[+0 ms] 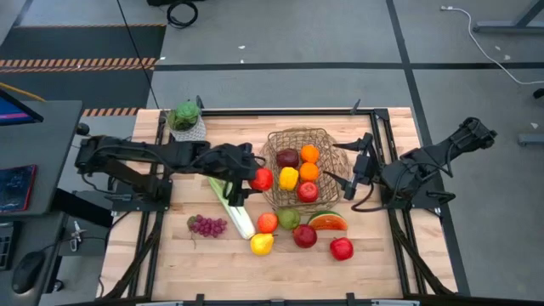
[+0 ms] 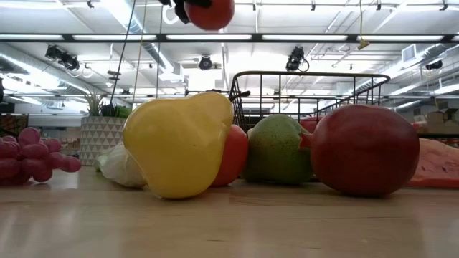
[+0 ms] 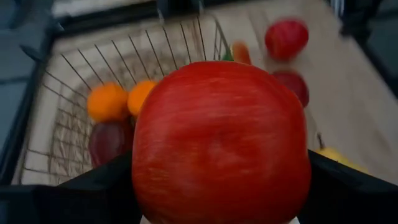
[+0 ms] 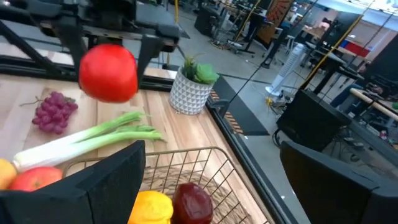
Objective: Build produce basket
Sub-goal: Put the red apple into the brown wire basket
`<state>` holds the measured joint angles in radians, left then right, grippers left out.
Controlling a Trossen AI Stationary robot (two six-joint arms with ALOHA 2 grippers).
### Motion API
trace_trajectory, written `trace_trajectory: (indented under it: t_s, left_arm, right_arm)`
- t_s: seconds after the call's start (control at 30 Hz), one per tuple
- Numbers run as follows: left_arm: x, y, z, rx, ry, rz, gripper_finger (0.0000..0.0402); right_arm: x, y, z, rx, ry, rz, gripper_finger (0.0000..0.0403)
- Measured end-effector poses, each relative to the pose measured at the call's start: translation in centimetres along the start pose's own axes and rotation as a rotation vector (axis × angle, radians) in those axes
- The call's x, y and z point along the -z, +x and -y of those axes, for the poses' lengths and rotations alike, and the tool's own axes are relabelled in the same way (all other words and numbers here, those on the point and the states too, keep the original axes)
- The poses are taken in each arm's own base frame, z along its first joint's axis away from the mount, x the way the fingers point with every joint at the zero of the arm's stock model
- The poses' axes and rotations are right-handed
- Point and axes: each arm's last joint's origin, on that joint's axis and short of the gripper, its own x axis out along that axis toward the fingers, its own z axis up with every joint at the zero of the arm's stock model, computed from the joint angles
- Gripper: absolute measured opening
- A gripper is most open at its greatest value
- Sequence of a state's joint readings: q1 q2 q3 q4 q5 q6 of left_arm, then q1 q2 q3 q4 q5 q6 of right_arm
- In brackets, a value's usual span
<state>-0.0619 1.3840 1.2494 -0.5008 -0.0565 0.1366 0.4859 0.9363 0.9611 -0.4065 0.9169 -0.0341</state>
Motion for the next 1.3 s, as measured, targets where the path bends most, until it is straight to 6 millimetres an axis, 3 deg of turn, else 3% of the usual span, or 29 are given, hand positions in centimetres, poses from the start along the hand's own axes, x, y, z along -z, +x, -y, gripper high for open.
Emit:
trace_trajectory:
  t_s: [0.13, 0.4, 0.57, 0.77, 1.0, 1.13, 1.3]
  left_arm:
    - [0.8, -0.9, 0.0, -0.02, -0.045, 0.138, 0.0314]
    - [3.0, -0.4, 0.4, -0.007, -0.135, 0.338, 0.0314]
    - [4.0, 0.2, 0.8, 0.066, -0.145, 0.436, 0.0314]
    - [5.8, -0.8, 0.5, 0.17, -0.191, 0.657, 0.0314]
    - [8.2, -1.8, -1.7, 0.218, -0.482, 0.825, 0.0314]
    - [8.4, -1.9, -2.9, 0.218, -0.728, 0.866, 0.0314]
    - [8.4, -1.9, -3.0, 0.279, -0.909, 0.87, 0.0314]
  right_arm:
    - [0.2, 0.6, -0.2, 0.012, -0.002, -0.022, 0.0375]
    - [0.6, 2.3, -1.5, -0.015, -0.035, -0.065, 0.0375]
    - [0.8, 2.5, -1.7, -0.014, -0.057, -0.082, 0.0375]
    - [0.8, 2.3, -1.6, -0.016, -0.048, -0.083, 0.0375]
    - [0.8, 2.5, -1.5, -0.006, -0.038, -0.086, 0.0375]
    - [0.9, 2.7, -1.3, -0.011, -0.028, -0.09, 0.0375]
    - [0.9, 2.9, -1.1, -0.009, -0.025, -0.096, 0.0375]
